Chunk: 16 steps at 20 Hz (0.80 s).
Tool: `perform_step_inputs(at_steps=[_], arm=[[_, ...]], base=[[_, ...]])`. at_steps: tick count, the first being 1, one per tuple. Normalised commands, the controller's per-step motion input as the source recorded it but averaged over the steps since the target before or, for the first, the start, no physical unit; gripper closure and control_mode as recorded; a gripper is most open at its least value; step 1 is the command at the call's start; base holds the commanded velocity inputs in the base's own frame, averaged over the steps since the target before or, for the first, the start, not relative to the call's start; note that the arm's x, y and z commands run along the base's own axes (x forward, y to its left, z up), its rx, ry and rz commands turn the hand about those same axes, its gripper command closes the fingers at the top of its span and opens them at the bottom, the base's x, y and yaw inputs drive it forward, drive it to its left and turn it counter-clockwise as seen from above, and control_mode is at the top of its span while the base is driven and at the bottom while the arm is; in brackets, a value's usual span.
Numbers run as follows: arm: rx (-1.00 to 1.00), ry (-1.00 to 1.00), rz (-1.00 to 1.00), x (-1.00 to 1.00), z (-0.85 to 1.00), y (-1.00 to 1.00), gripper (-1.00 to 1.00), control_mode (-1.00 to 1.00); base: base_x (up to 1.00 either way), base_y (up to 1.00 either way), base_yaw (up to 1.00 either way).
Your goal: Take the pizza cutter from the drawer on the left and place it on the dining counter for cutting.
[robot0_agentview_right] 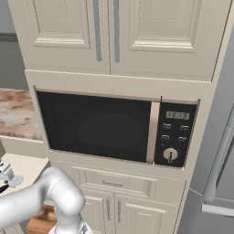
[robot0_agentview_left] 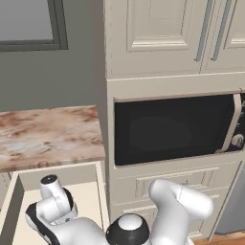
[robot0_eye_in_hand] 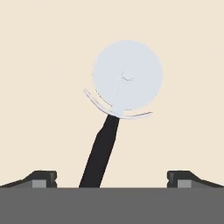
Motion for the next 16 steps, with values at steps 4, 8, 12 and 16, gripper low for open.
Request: perform_step_inputs(at_steps=[4, 8, 12, 16], arm=[[0.00, 0.07, 0.06, 0.09, -0.52, 0.19, -1.00, -1.00], [0.00, 0.05, 0.06, 0.07, -0.50, 0.18, -1.00, -1.00], [0.00, 0.03, 0.06, 0.01, -0.46, 0.13, -1.00, -1.00], [0.00, 0.02, 0.05, 0.00, -0.36, 0.13, -1.00, -1.00]], base=[[0.00, 0.00, 0.00], [0.00, 0.00, 0.00], [0.00, 0.00, 0.00], [0.00, 0.00, 0.00]])
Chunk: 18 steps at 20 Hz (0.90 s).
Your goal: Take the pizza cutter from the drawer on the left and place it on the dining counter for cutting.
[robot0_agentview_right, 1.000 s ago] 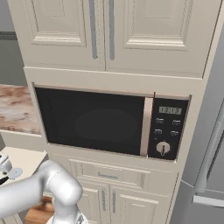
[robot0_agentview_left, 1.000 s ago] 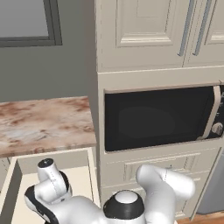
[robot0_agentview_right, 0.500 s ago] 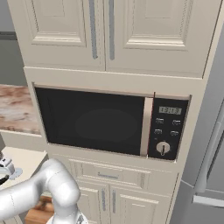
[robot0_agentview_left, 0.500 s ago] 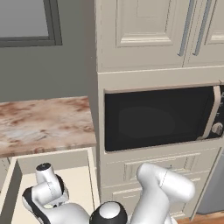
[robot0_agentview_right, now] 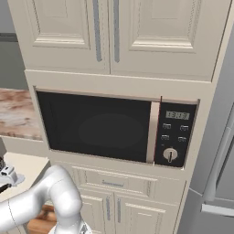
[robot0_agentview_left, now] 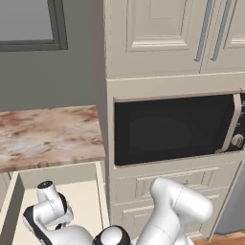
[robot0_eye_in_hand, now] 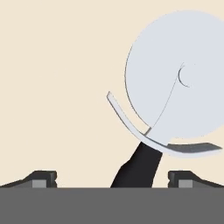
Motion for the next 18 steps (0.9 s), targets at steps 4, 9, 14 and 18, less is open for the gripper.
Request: perform_step_inputs(at_steps=[4, 9, 14, 18], arm=[[0.00, 0.00, 0.02, 0.00, -0.24, 0.08, -1.00, -1.00], [0.00, 0.00, 0.00, 0.00, -0.01, 0.00, -1.00, -1.00], [0.02, 0.00, 0.00, -0.03, 0.00, 0.00, -1.00, -1.00], [0.02, 0.00, -0.01, -0.13, 0.00, 0.00, -1.00, -1.00]], base=[[0.00, 0.00, 0.00], [0.00, 0.00, 0.00], [0.00, 0.00, 0.00], [0.00, 0.00, 0.00]])
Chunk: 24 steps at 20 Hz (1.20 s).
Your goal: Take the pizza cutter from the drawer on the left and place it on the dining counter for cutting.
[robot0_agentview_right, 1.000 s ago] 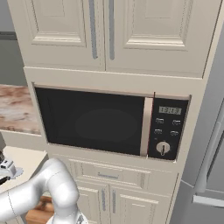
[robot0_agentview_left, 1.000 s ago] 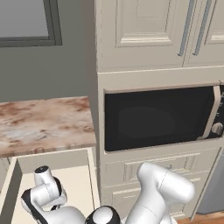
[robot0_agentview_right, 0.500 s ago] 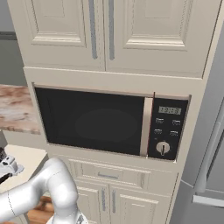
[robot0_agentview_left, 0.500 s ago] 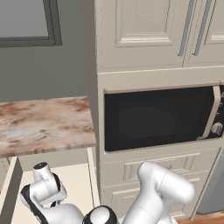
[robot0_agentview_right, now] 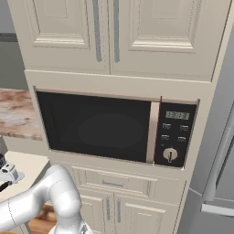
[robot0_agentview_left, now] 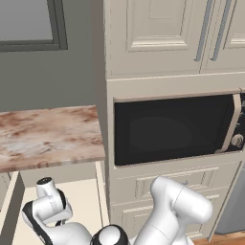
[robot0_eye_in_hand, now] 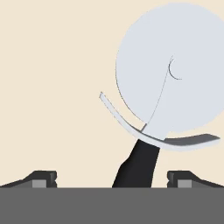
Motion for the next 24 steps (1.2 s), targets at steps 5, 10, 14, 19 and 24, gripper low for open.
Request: perform_step_inputs(at_steps=[5, 10, 14, 19, 24], arm=[[0.01, 0.00, -0.04, -0.22, 0.00, 0.00, -1.00, -1.00], [0.00, -0.04, -0.04, -0.07, 0.00, -0.05, -1.00, -1.00], [0.00, -0.08, -0.02, 0.00, 0.00, -0.24, -1.00, -1.00], [0.00, -0.03, -0.01, 0.00, -0.12, -0.18, -1.00, -1.00], [0.00, 0.00, -0.01, 0.00, -0.25, 0.00, -1.00, -1.00]], base=[[0.00, 0.00, 0.00], [0.00, 0.00, 0.00], [0.00, 0.00, 0.00], [0.00, 0.00, 0.00], [0.00, 0.00, 0.00]])
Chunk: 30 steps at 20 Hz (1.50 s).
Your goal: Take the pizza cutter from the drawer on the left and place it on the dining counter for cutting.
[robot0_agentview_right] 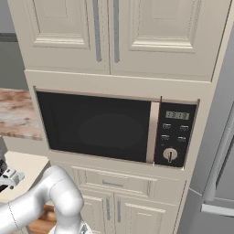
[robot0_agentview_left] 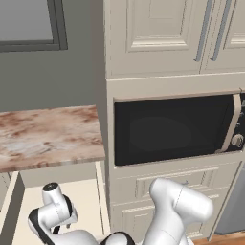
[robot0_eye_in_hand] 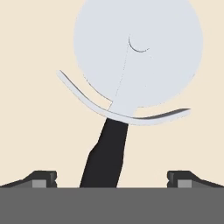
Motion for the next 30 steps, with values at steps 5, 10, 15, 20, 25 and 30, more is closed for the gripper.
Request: perform_step_inputs(at_steps=[5, 10, 15, 20, 25, 30], arm=[[0.00, 0.00, 0.00, 0.00, -0.19, 0.00, -1.00, -1.00], [0.00, 0.00, 0.00, 0.00, -0.28, 0.04, -1.00, -1.00], [0.00, 0.00, 0.00, 0.00, -0.11, 0.07, 1.00, -1.00], [0.00, 0.00, 0.00, 0.00, 0.00, 0.00, 1.00, -1.00], [0.00, 0.00, 0.00, -0.01, 0.03, 0.00, 1.00, -1.00], [0.00, 0.01, 0.00, -0.11, 0.68, 0.00, 1.00, -1.00]], base=[[0.00, 0.00, 0.00], [0.00, 0.00, 0.00], [0.00, 0.00, 0.00], [0.00, 0.00, 0.00], [0.00, 0.00, 0.00], [0.00, 0.00, 0.00]])
